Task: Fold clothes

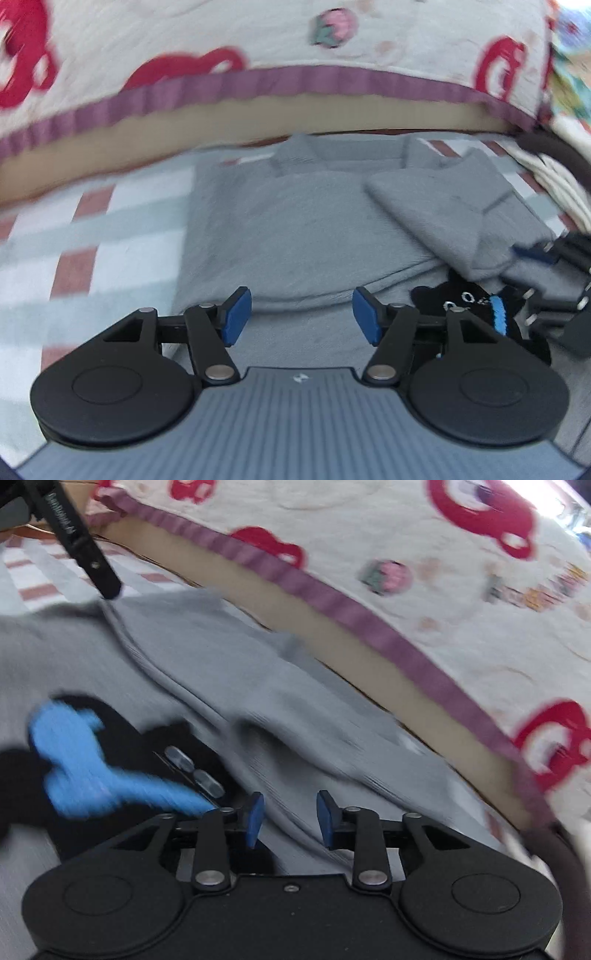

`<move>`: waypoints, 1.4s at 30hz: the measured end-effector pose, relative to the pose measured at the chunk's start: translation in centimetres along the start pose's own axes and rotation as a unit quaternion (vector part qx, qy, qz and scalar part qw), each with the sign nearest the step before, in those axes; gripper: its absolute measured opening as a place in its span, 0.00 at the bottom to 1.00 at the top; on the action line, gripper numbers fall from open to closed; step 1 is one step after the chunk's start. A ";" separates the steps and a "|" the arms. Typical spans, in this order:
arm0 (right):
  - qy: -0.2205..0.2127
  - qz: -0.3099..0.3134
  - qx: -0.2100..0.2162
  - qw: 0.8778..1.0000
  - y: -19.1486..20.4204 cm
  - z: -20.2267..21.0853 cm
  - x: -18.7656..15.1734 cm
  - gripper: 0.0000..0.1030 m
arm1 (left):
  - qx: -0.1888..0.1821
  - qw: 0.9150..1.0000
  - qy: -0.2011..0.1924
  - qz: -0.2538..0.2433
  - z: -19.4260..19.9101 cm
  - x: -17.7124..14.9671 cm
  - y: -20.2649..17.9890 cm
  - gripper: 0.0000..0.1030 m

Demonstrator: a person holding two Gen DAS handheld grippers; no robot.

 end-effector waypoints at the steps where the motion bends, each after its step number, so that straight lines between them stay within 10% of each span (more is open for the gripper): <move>1: 0.017 -0.001 -0.021 1.000 -1.2 -0.3 -1.1 0.33 | 0.005 1.000 -0.001 -0.030 -0.6 0.3 -1.5 0.60; 6: 0.099 -0.047 -0.082 0.991 -6.6 -2.1 -6.8 0.30 | 0.031 0.984 -0.005 -0.178 -3.7 1.8 -8.8 0.68; 11: 0.085 -0.101 -0.081 0.988 -7.5 -2.2 -7.3 0.35 | 0.052 0.951 -0.011 -0.304 -6.7 3.5 -15.8 0.69; 16: 0.067 -0.118 -0.090 0.987 -8.0 -2.6 -6.8 0.34 | 0.016 0.970 -0.033 -0.239 -8.6 5.3 -18.1 0.81; 23: 0.091 -0.258 -0.085 0.958 -10.5 -4.0 -8.7 0.41 | 0.074 0.954 0.012 -0.291 -14.6 5.3 -18.4 0.86; 25: 0.088 -0.268 -0.081 0.956 -10.5 -3.8 -8.9 0.41 | 0.071 0.958 -0.002 -0.279 -14.7 5.7 -17.6 0.77; 27: 0.085 -0.273 -0.079 0.955 -10.5 -3.7 -9.1 0.41 | 0.117 0.949 -0.025 -0.292 -14.3 5.9 -17.1 0.18; 28: 0.084 -0.279 -0.077 0.953 -10.8 -3.8 -9.3 0.43 | 0.132 0.945 -0.026 -0.298 -14.3 5.9 -16.7 0.13; 32: 0.084 -0.303 -0.069 0.947 -11.6 -4.4 -9.8 0.48 | 0.159 0.954 -0.032 -0.252 -12.8 6.0 -13.6 0.12; 38: 0.086 -0.347 -0.047 0.933 -12.6 -4.7 -10.7 0.54 | 0.176 0.982 -0.057 -0.024 -8.4 4.6 -4.9 0.13; 42: 0.087 -0.332 -0.059 0.938 -12.0 -4.5 -10.3 0.54 | 0.196 0.979 -0.042 -0.048 -7.7 2.8 -2.8 0.21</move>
Point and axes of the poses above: each gripper's, at about its wrist camera, not at the fingertips, and z roughly against the way its jaws point, y to its left, x to its top, the point moved 3 cm from there along -z, roughly the way its jaws point, and after that the axes turned 7 degrees about -x, right-handed, at the moved point
